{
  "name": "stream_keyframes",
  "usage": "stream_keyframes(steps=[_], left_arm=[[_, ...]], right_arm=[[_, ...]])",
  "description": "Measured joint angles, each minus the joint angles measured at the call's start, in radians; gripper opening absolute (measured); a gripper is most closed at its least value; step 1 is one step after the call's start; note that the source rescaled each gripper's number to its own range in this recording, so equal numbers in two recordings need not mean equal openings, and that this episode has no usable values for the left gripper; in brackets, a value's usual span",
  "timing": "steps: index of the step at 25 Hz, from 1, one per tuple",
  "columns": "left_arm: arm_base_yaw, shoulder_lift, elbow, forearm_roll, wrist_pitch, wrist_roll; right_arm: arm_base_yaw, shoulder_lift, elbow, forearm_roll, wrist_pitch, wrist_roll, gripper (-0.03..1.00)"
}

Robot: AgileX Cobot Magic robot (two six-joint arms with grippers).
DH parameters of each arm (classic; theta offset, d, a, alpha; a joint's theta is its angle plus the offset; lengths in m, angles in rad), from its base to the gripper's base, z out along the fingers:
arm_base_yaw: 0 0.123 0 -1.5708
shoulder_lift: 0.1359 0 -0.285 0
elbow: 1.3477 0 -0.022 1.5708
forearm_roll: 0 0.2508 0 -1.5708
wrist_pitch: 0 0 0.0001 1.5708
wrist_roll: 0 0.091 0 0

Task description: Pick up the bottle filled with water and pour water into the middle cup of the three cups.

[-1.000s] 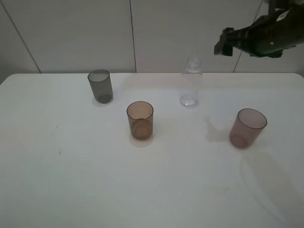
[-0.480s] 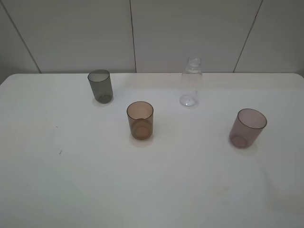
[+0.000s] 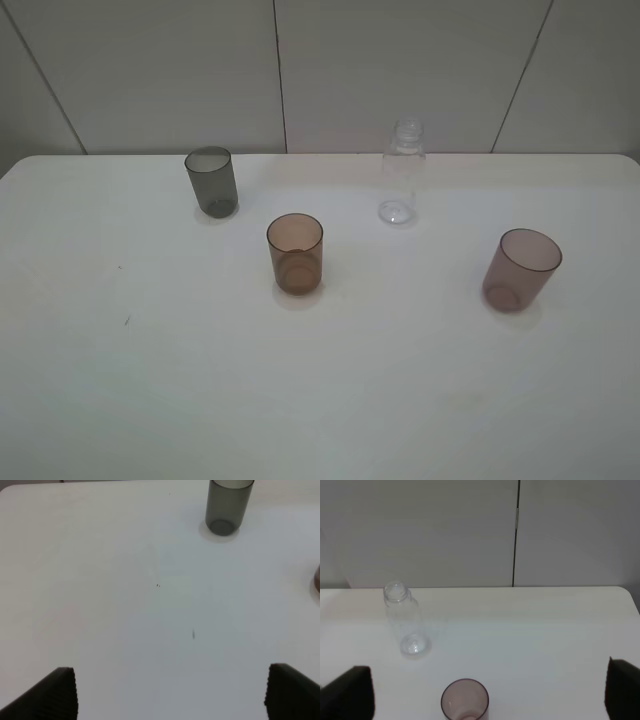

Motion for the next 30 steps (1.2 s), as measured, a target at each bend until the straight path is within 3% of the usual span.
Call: stream_keyframes(steps=[13,22,30], left_arm=[[0.000,0.000,0.000,0.000,0.000,0.000],[0.000,0.000,0.000,0.000,0.000,0.000],[0.000,0.000,0.000,0.000,0.000,0.000]], right_arm=[[0.000,-0.435,0.337,0.000,0.014,0.000,1.00],[0.000,-0.448,0.453,0.000,0.006,0.000,1.00],[0.000,-0.448,0.456,0.000,-0.001,0.000,1.00]])
